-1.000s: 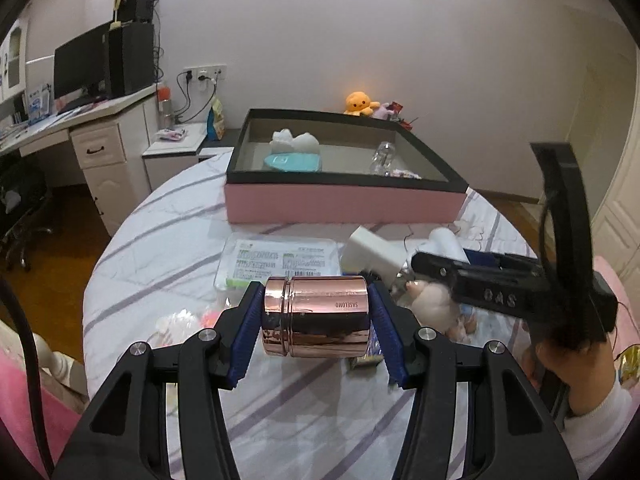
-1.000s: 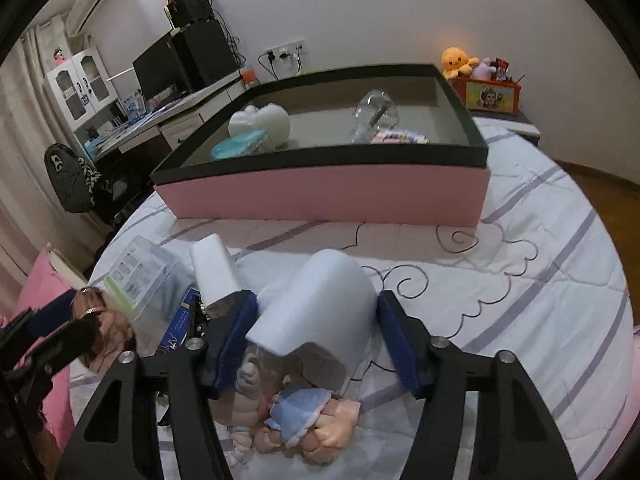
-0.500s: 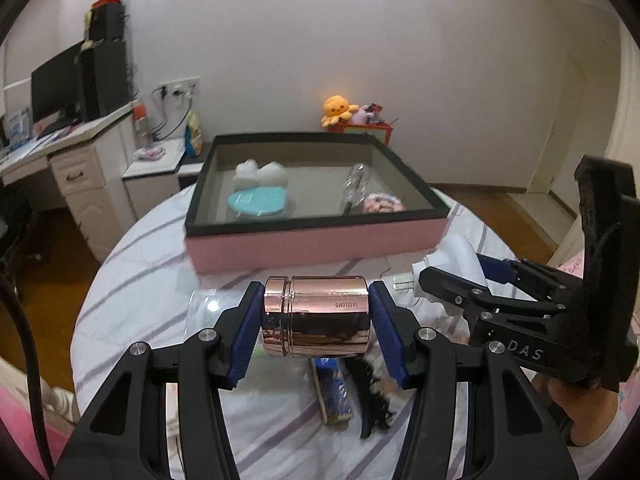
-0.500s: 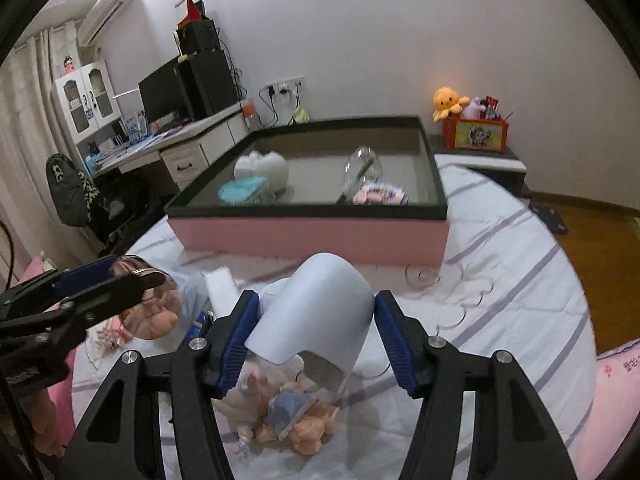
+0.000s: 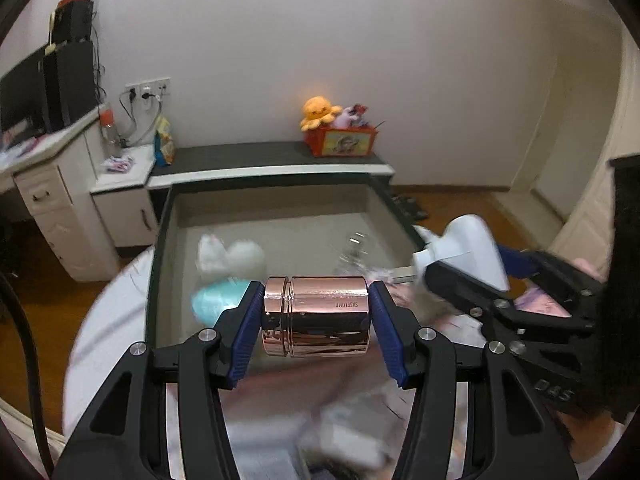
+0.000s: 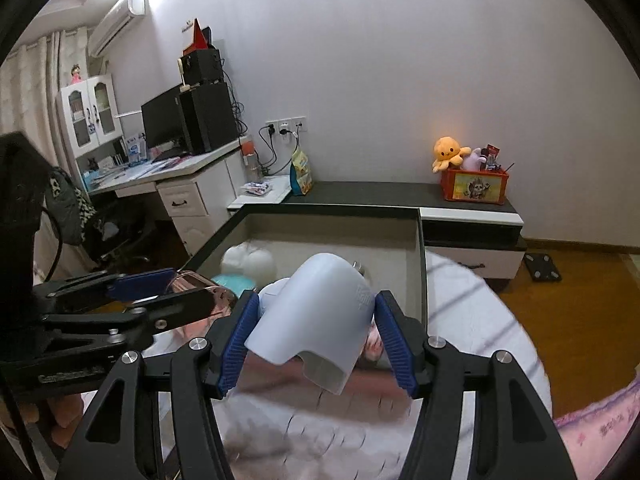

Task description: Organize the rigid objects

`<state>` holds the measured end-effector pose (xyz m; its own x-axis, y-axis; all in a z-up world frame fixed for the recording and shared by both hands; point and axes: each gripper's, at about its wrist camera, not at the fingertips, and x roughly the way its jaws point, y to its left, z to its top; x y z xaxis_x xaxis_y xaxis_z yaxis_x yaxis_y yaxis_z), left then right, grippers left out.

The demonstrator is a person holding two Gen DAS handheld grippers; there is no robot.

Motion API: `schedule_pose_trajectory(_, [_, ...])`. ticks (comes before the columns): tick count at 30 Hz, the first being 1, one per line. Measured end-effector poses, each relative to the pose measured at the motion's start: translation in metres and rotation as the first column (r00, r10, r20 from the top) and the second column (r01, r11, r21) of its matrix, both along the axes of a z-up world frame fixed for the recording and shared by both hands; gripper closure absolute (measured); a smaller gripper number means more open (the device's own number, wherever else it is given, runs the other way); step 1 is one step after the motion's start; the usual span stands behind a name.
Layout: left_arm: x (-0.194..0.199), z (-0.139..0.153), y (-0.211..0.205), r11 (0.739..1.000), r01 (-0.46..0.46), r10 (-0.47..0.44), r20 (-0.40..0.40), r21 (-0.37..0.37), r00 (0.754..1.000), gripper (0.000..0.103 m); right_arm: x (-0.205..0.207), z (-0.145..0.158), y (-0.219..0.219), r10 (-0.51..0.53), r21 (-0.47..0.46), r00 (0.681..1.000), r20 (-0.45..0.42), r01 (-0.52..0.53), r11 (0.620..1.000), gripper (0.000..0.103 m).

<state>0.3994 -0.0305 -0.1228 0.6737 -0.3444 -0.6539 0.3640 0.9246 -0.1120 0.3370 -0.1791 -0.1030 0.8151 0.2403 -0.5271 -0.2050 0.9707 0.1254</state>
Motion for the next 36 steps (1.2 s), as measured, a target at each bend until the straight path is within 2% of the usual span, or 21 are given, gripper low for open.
schedule_pose_trajectory(4, [0.048, -0.023, -0.012, 0.999, -0.011, 0.014, -0.078, 0.037, 0.997, 0.049, 0.044, -0.009, -0.003, -0.028, -0.042, 0.999, -0.044, 0.026, 0.999, 0.042])
schedule_pose_trajectory(9, [0.076, -0.040, -0.023, 0.995, -0.028, 0.038, -0.098, 0.097, 0.994, 0.049, 0.081, -0.033, -0.008, -0.048, -0.094, 0.993, -0.107, 0.038, 0.995, 0.042])
schedule_pose_trajectory(13, [0.085, -0.054, -0.030, 0.990, -0.029, 0.047, -0.119, 0.141, 0.992, 0.048, 0.097, -0.049, -0.015, -0.062, -0.096, 0.987, -0.147, 0.048, 0.994, 0.042])
schedule_pose_trajectory(16, [0.083, -0.054, -0.026, 0.987, -0.065, 0.081, -0.104, 0.149, 0.991, 0.043, 0.101, -0.054, -0.016, -0.073, -0.107, 0.988, -0.134, 0.059, 0.992, 0.042])
schedule_pose_trajectory(18, [0.078, -0.049, -0.021, 0.984, -0.094, 0.109, -0.087, 0.153, 0.990, 0.036, 0.101, -0.054, -0.016, -0.080, -0.126, 0.990, -0.118, 0.065, 0.990, 0.036])
schedule_pose_trajectory(20, [0.068, -0.039, -0.014, 0.983, -0.121, 0.129, -0.050, 0.138, 0.990, 0.022, 0.097, -0.050, -0.018, -0.080, -0.107, 0.991, -0.107, 0.069, 0.992, 0.028])
schedule_pose_trajectory(22, [0.053, -0.024, -0.005, 0.985, -0.137, 0.138, -0.006, 0.102, 0.990, 0.017, 0.088, -0.041, -0.020, -0.083, -0.090, 0.994, -0.077, 0.076, 0.993, 0.019])
schedule_pose_trajectory(26, [0.004, 0.010, 0.008, 0.990, -0.137, 0.133, 0.094, 0.042, 0.987, 0.011, 0.050, -0.015, -0.017, -0.088, -0.089, 0.996, -0.006, 0.087, 0.992, 0.017])
schedule_pose_trajectory(28, [-0.029, 0.027, 0.012, 0.989, -0.144, 0.137, 0.163, 0.030, 0.977, 0.009, 0.027, -0.001, -0.015, -0.096, -0.086, 0.995, 0.027, 0.098, 0.991, 0.015])
schedule_pose_trajectory(31, [-0.066, 0.045, 0.020, 0.990, -0.140, 0.135, 0.225, 0.007, 0.965, 0.007, -0.014, 0.020, -0.014, -0.098, -0.059, 0.992, 0.085, 0.103, 0.993, 0.014])
schedule_pose_trajectory(34, [-0.111, 0.058, 0.027, 0.988, -0.152, 0.144, 0.295, 0.002, 0.944, 0.002, -0.064, 0.038, -0.012, -0.113, -0.030, 0.983, 0.147, 0.118, 0.993, 0.000])
schedule_pose_trajectory(36, [-0.145, 0.065, 0.030, 0.985, -0.170, 0.158, 0.344, 0.004, 0.925, 0.002, -0.088, 0.047, -0.010, -0.109, -0.016, 0.978, 0.179, 0.113, 0.993, 0.000])
